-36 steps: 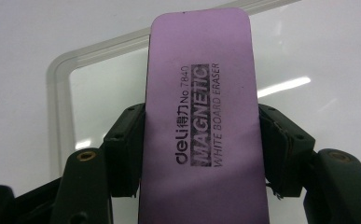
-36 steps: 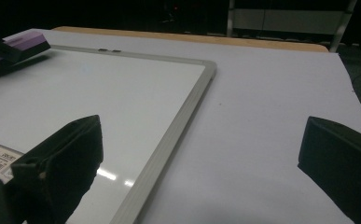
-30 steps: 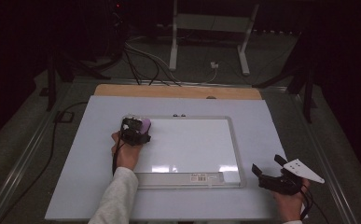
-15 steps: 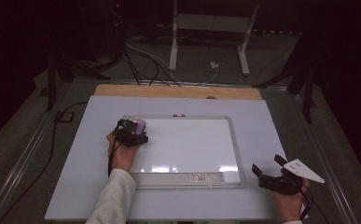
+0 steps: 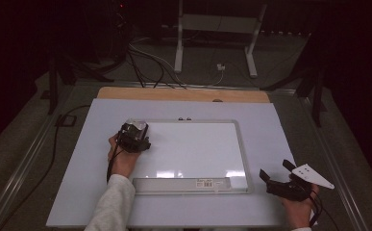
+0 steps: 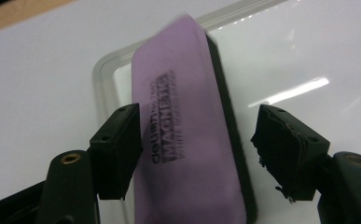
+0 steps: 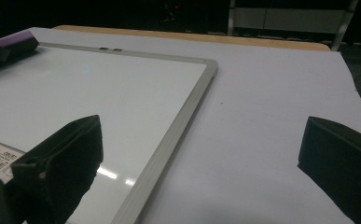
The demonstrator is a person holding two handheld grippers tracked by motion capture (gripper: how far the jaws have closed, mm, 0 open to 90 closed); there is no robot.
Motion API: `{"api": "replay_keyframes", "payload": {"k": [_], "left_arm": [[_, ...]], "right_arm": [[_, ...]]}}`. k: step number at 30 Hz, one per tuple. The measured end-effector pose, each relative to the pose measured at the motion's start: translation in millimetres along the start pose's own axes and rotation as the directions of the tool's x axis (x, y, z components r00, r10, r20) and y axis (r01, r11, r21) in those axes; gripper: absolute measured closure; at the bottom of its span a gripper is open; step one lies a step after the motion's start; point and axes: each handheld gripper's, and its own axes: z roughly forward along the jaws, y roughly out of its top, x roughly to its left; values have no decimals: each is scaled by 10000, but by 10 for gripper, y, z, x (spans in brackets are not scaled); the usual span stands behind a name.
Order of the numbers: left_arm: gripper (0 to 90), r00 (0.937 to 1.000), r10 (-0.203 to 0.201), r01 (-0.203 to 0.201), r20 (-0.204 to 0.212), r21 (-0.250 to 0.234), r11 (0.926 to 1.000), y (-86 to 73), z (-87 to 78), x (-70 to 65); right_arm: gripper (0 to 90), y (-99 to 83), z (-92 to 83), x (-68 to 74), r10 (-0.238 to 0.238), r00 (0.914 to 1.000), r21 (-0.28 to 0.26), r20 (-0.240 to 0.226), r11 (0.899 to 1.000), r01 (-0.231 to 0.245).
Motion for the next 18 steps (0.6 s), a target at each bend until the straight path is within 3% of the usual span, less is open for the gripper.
{"api": "replay_keyframes", "payload": {"k": [3, 9, 11, 13, 18], "left_arm": [[347, 9984, -506, 502, 250, 148, 9986, -78, 48, 101], [486, 9938, -1045, 1057, 369, -326, 9939, -197, -28, 157], [579, 9936, -1129, 1131, 74, -313, 9931, -200, -56, 159], [617, 9909, -1346, 1344, -73, -266, 9906, -199, -53, 173], [632, 9823, -1842, 1835, -349, -214, 9828, -154, -18, 162]], "right_arm": [[0, 1, 2, 6, -71, 10000, -24, -21, 10000, 71], [0, -3, 14, 4, -19, 10000, 34, -21, 10000, 19], [0, -2, 17, 13, -41, 10000, 46, -15, 10000, 41], [0, -4, 19, 15, -72, 10000, 61, -28, 10000, 72], [0, -2, 10, 7, -18, 10000, 15, -26, 10000, 18]]}}
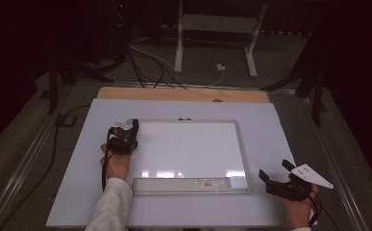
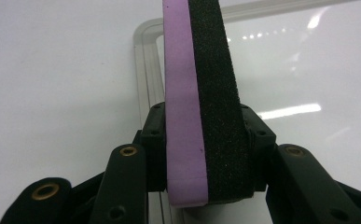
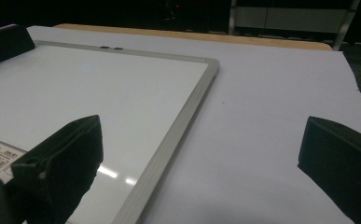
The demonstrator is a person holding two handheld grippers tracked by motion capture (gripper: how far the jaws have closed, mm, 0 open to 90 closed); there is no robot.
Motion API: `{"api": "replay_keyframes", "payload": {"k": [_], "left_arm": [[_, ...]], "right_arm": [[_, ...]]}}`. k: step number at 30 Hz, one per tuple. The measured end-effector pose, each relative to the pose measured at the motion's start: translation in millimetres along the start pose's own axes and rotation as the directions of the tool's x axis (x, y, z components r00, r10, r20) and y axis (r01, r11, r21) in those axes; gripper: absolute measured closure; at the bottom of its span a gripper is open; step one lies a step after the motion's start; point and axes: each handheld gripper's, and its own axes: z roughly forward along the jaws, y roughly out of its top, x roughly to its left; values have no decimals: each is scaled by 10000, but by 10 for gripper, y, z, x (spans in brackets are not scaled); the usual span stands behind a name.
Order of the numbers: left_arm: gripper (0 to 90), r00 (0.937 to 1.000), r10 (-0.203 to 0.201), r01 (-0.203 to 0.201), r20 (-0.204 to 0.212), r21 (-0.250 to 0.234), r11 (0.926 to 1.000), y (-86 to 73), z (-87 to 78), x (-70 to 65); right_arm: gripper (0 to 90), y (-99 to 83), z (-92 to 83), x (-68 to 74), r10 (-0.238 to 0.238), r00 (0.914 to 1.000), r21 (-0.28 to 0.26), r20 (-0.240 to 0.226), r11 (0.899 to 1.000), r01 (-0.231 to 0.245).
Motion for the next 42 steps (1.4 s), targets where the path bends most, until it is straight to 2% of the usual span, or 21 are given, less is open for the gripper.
{"api": "replay_keyframes", "payload": {"k": [4, 7, 9, 10, 12, 14, 16, 17, 20, 21, 22, 24, 28, 30, 32, 37, 39, 40, 42], "left_arm": [[632, 9992, -335, 335, -204, -16, 9994, 45, 45, -13], [611, 9988, -480, 479, -34, -207, 9986, 32, 39, -8], [439, 9982, -520, 534, 288, -519, 9972, 12, -5, 3], [380, 9976, -399, 435, 566, -639, 9970, 7, -40, 14], [263, 9966, -63, 157, 825, -1145, 9933, -7, -168, 40], [196, 9893, 6, 247, 1460, -1712, 9849, -31, -320, 90], [160, 9835, 328, 95, 1778, -2325, 9726, -71, -486, 124], [137, 9774, 506, 46, 2054, -2598, 9656, -95, -564, 148], [8, 9521, 870, 86, 2930, -3102, 9506, -172, -755, 242], [8, 9452, 926, 182, 3132, -3337, 9425, -209, -816, 275], [7, 9420, 1069, 156, 3182, -3595, 9330, -257, -888, 309], [7, 9372, 1296, 89, 3239, -3937, 9192, -337, -977, 345], [6, 9398, 1539, -122, 3052, -4200, 9075, -502, -1074, 380], [7, 9419, 1515, -32, 2997, -4432, 8964, -611, -1109, 401], [7, 9446, 1498, -32, 2922, -4481, 8940, -676, -1135, 427], [7, 9580, 1439, -63, 2482, -4833, 8754, -839, -1233, 520], [7, 9625, 1421, -120, 2310, -4872, 8732, -874, -1239, 547], [7, 9624, 1364, -30, 2350, -4926, 8702, -890, -1239, 566], [7, 9645, 1367, -76, 2260, -4937, 8696, -898, -1235, 582]], "right_arm": [[0, 1, -4, 0, -11, 10000, -3, -3, 10000, 11], [0, 3, -7, -1, -64, 10000, -35, -11, 10000, 64], [0, 3, -9, -4, 18, 10000, -24, 0, 10000, -18], [0, 2, -8, -6, 14, 10000, -27, -5, 10000, -14], [0, 1, -7, -5, 29, 10000, -19, -16, 10000, -29], [0, 4, -9, 4, -38, 10000, -61, -35, 10000, 38], [0, 5, -5, 16, -16, 10000, -54, -69, 10000, 15], [0, 4, -1, 20, -52, 10000, -42, -84, 10000, 52], [0, 8, -2, 43, -83, 9999, -62, -147, 9999, 82], [0, 9, -2, 49, -88, 9998, -82, -168, 9999, 87], [0, 9, 0, 57, -116, 9998, -102, -183, 9999, 114], [0, 12, 8, 76, -117, 9996, -123, -264, 9999, 114], [0, 19, 25, 112, -184, 9992, -166, -364, 9997, 178], [0, 23, 27, 121, -189, 9990, -198, -397, 9996, 181], [0, 25, 28, 126, -193, 9990, -214, -413, 9996, 184], [0, 36, 4, 117, -179, 9990, -375, -418, 9992, 164], [0, 39, -3, 110, -165, 9990, -398, -408, 9991, 149], [0, 39, -8, 108, -179, 9990, -410, -408, 9990, 162], [0, 43, -21, 110, -203, 9990, -455, -393, 9988, 185]]}}
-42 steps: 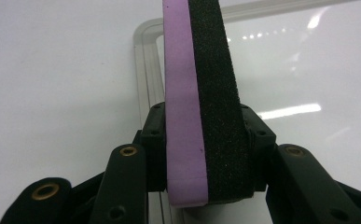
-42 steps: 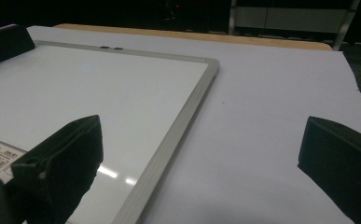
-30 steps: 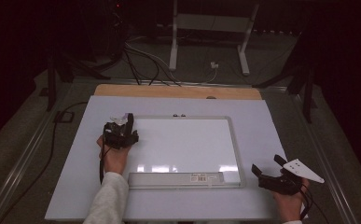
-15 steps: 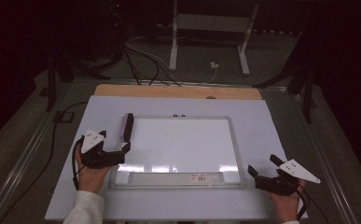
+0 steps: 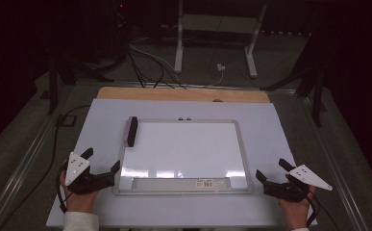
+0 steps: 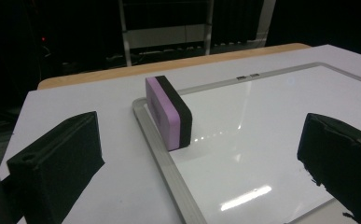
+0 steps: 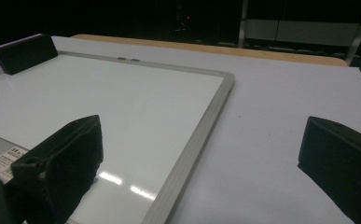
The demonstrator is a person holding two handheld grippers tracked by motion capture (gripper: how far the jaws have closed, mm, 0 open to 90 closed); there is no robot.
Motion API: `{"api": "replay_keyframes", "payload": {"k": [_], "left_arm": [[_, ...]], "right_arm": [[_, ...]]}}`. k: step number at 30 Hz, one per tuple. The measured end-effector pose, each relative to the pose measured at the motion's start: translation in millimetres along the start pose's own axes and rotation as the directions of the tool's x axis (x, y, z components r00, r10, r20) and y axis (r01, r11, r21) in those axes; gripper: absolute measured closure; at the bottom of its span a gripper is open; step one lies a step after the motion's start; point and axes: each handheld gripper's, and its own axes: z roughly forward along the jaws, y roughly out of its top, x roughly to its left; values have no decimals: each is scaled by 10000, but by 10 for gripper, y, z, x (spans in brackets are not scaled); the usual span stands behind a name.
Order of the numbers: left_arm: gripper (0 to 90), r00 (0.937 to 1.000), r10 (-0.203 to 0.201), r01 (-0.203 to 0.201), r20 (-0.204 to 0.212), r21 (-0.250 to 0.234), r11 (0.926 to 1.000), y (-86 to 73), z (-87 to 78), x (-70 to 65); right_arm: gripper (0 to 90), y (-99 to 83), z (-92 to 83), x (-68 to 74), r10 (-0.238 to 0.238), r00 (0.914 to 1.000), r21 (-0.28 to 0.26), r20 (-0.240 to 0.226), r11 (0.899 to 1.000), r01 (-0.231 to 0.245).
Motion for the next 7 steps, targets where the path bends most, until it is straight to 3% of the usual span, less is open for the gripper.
{"api": "replay_keyframes", "payload": {"k": [7], "left_arm": [[7, 10000, 4, -4, -77, 69, 10000, -23, 12, 24]], "right_arm": [[0, -4, -1, -19, -9, 10000, 24, 87, 10000, 9]]}}
